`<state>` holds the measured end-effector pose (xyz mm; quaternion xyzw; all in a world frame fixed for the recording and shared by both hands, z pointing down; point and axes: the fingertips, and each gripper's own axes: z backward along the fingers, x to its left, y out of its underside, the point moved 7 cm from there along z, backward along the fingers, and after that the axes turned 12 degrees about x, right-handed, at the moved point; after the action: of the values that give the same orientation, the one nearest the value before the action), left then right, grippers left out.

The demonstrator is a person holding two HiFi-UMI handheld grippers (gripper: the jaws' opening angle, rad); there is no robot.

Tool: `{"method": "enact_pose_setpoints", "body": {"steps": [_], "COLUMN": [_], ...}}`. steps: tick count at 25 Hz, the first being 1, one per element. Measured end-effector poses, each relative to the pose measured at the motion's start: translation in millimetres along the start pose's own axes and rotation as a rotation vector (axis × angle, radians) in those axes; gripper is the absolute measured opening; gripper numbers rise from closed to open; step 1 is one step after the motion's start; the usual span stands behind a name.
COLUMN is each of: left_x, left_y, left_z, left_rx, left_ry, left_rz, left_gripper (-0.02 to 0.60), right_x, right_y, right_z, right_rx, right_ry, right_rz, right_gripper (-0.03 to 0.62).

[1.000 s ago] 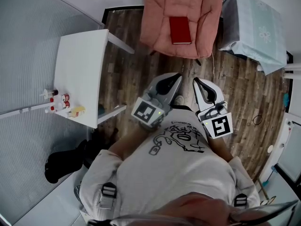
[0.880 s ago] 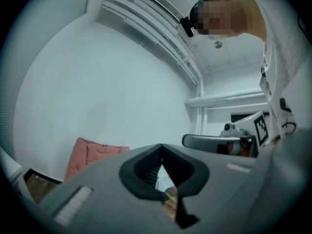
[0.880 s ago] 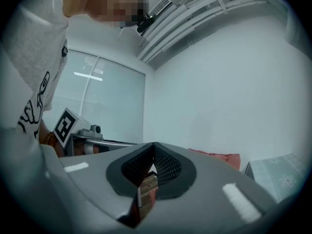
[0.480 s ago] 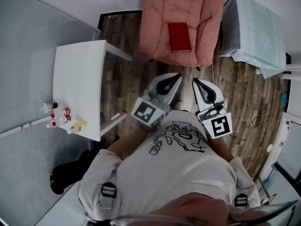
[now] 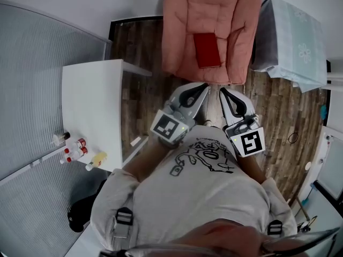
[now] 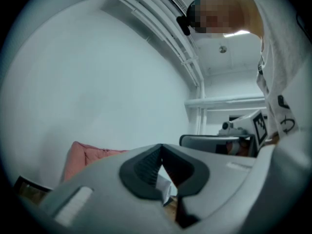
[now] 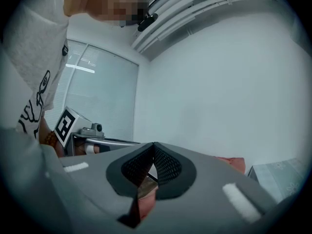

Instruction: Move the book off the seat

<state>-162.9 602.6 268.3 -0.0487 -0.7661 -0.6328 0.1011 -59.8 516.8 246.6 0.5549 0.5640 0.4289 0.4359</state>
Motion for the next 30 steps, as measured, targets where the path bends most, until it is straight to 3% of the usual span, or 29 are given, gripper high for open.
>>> {"method": "enact_pose_setpoints", "body": {"steps": [14,30], "left_x": [88.2,107.3], "left_y": [-8.8,-11.3], "left_z": [0.4,-8.7], "left_rx": [0.022,0.024], "left_ry": [0.039,0.046], "left_rz": [0.005,0.025], "left_gripper": [-0.001,0.000], "right_x": [-4.5,-12.0], "right_y": [-18.7,-14.0], "right_z": [-92.1,-108.0], "right_rx": [0.024,0.035], "right_ry": [-0.001,0.020], "right_rz": [0.000,-0.023], "right_gripper": [0.005,0.005]}}
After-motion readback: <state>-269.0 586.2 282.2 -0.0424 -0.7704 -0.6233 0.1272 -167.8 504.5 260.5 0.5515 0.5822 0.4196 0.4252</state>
